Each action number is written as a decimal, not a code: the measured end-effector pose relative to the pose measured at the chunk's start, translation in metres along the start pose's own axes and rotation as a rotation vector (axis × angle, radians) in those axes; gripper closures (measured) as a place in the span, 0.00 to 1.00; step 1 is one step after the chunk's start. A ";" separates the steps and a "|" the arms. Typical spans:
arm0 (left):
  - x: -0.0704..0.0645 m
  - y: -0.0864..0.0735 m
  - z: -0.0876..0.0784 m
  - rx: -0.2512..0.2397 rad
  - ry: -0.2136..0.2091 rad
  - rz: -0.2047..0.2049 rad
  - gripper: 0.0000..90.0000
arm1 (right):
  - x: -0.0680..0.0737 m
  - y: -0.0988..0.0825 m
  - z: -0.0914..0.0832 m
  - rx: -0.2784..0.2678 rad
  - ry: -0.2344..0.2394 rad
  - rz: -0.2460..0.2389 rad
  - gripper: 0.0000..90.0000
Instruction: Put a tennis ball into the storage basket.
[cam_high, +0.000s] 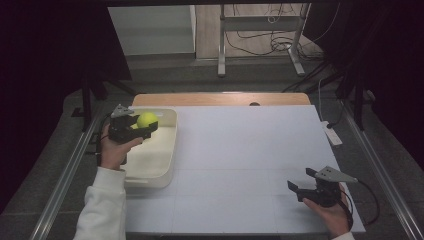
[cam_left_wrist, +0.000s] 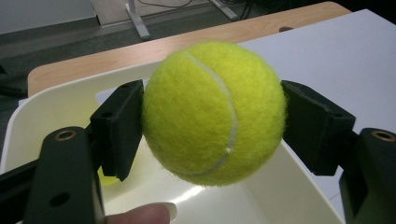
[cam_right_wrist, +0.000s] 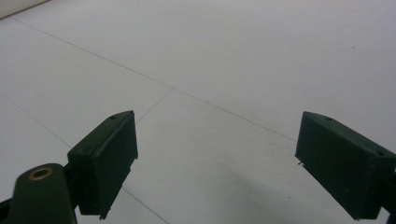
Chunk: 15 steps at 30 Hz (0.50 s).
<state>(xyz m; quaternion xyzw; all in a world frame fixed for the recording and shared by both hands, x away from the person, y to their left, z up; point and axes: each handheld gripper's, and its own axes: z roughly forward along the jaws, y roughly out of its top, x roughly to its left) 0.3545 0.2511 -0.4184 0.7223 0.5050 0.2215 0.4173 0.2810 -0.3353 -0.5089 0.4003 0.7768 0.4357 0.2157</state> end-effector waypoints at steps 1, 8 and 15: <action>0.001 0.000 0.000 0.002 0.001 0.000 0.30 | 0.000 0.000 0.000 0.000 0.000 0.000 0.14; 0.008 -0.003 -0.002 0.004 0.014 -0.017 0.30 | 0.000 0.000 0.001 0.004 0.000 -0.004 0.14; 0.014 -0.006 -0.003 0.018 0.037 -0.027 0.30 | 0.000 0.000 0.001 0.004 0.000 -0.005 0.14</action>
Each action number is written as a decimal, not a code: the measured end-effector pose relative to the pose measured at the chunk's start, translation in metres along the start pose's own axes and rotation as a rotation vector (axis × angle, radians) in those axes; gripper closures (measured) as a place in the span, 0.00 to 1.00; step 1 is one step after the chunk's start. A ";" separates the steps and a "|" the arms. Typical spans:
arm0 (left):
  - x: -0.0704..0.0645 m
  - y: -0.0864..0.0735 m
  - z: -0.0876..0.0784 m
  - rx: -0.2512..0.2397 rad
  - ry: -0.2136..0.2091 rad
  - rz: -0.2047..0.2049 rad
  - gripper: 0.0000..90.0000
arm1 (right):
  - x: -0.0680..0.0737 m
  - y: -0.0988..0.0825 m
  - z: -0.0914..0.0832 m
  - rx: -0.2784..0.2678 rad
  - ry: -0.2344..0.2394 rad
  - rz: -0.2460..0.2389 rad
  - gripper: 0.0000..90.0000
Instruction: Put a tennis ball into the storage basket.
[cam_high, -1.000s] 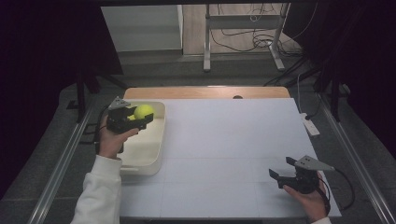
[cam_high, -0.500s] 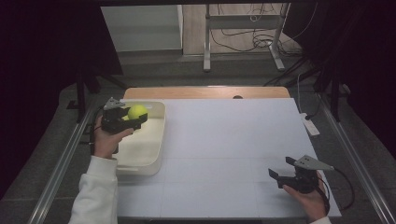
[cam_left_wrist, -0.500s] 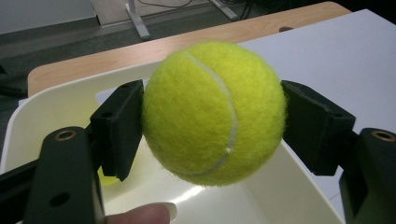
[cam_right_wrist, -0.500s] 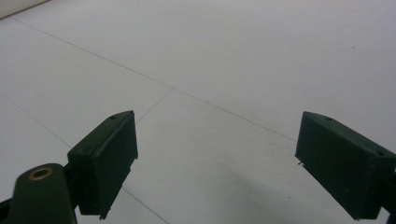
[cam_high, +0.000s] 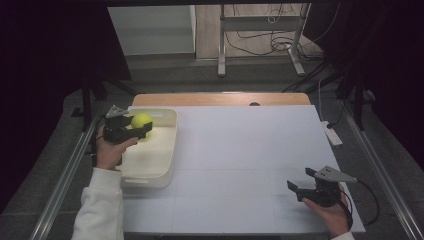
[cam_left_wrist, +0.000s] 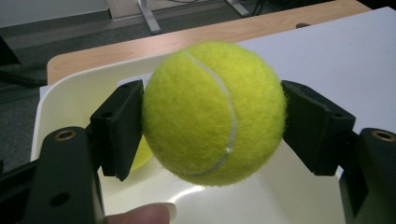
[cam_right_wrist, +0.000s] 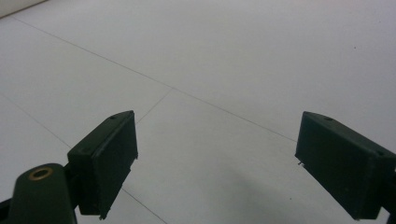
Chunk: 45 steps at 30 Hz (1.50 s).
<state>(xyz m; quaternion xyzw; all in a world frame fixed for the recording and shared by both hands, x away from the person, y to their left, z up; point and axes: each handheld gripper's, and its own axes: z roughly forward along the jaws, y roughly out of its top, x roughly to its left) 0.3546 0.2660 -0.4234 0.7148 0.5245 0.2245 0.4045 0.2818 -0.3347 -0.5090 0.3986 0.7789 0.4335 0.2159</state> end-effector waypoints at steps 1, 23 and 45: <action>0.000 0.000 0.000 0.000 0.000 0.000 0.30 | 0.000 0.000 0.000 0.000 0.000 0.000 0.14; 0.015 -0.007 -0.002 0.030 0.049 -0.031 0.30 | 0.000 0.000 0.000 -0.003 0.001 0.001 0.14; 0.019 -0.013 0.006 0.107 0.067 -0.034 0.30 | 0.001 0.001 0.000 -0.004 0.001 0.000 0.14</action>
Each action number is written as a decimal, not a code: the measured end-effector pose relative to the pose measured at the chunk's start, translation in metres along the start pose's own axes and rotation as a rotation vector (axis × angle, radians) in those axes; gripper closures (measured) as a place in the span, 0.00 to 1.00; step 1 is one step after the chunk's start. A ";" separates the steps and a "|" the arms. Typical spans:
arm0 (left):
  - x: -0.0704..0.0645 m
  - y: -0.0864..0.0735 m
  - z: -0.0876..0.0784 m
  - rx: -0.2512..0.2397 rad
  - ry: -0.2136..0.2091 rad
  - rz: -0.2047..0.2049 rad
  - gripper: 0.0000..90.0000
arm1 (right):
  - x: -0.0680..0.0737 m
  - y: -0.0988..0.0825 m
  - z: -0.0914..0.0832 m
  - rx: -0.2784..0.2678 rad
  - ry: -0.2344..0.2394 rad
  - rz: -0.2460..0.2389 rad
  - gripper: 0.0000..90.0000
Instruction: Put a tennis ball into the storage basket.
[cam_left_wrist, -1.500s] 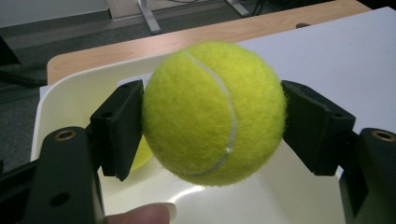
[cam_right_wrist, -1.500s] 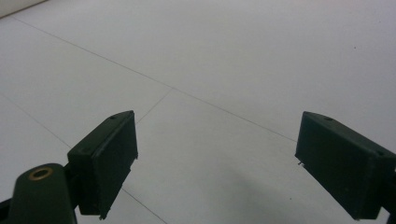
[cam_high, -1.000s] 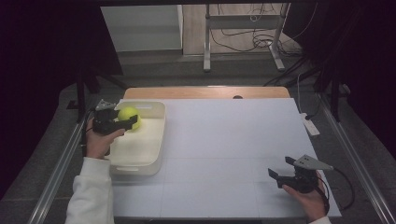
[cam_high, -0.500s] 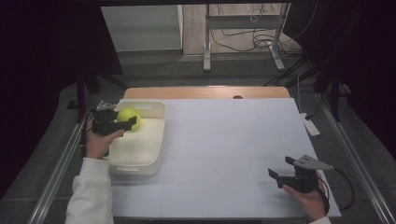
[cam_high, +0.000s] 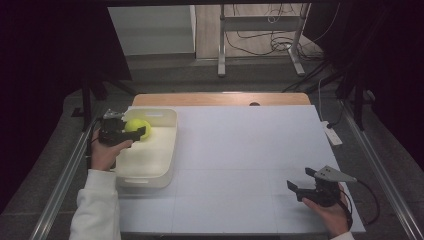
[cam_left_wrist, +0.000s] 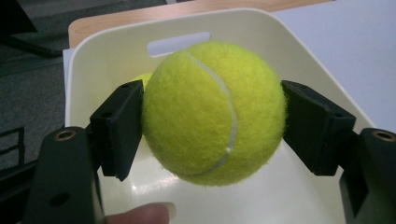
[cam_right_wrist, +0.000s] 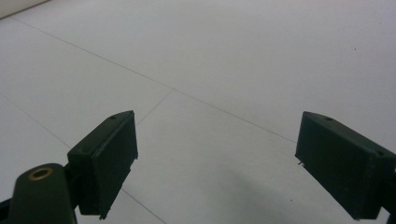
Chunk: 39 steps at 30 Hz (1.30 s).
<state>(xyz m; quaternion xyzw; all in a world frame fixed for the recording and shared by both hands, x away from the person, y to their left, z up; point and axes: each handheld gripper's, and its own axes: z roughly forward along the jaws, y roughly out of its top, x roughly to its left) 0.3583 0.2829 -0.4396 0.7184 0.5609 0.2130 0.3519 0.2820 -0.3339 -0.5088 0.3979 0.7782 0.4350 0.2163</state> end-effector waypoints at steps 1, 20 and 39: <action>0.000 0.000 0.001 0.006 0.003 -0.001 0.30 | 0.000 0.000 0.000 0.000 0.000 0.000 0.14; -0.003 -0.006 0.023 0.145 0.029 0.046 0.30 | 0.000 0.000 0.000 0.000 0.001 0.000 0.14; -0.003 -0.009 0.029 0.208 0.073 0.068 0.29 | 0.001 0.000 0.000 0.000 0.003 -0.005 0.14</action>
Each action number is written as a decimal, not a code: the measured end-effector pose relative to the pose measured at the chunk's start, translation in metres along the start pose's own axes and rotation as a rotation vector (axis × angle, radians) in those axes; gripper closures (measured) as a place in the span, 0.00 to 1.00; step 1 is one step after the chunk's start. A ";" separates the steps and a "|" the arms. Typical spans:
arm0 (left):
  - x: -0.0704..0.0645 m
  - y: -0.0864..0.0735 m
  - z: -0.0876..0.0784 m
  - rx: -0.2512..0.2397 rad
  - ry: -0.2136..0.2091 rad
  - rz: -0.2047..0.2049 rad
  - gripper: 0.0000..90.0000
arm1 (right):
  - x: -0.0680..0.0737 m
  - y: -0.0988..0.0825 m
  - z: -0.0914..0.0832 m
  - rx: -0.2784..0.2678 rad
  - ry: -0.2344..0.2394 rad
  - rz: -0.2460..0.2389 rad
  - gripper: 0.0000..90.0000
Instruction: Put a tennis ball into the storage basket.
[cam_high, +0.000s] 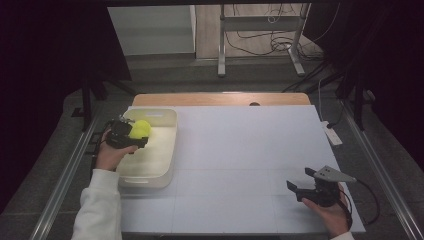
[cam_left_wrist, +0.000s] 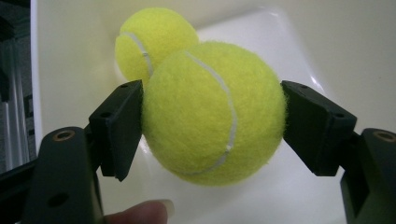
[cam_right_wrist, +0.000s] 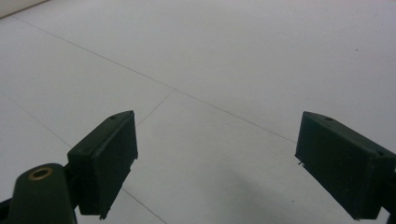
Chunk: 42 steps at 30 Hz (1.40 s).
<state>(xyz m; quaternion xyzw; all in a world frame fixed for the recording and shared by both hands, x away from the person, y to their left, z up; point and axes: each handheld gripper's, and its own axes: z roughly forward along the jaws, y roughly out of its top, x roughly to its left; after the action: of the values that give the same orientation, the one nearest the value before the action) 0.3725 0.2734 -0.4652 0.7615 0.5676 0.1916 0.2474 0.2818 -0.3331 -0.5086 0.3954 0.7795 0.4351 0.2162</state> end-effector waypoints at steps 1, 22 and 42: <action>0.000 0.000 0.000 0.002 0.001 0.000 0.29 | 0.000 0.000 0.000 0.001 0.000 0.001 0.14; -0.004 0.003 -0.009 -0.060 0.043 -0.006 0.14 | 0.000 0.000 0.000 -0.003 -0.003 0.003 0.14; -0.016 -0.001 -0.027 -0.233 -0.179 -0.050 0.13 | -0.001 0.001 -0.001 -0.008 0.002 0.003 0.14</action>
<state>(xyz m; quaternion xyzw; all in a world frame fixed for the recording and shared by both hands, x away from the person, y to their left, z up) 0.3518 0.2621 -0.4446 0.7274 0.5359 0.1812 0.3883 0.2818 -0.3340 -0.5077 0.3951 0.7775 0.4389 0.2162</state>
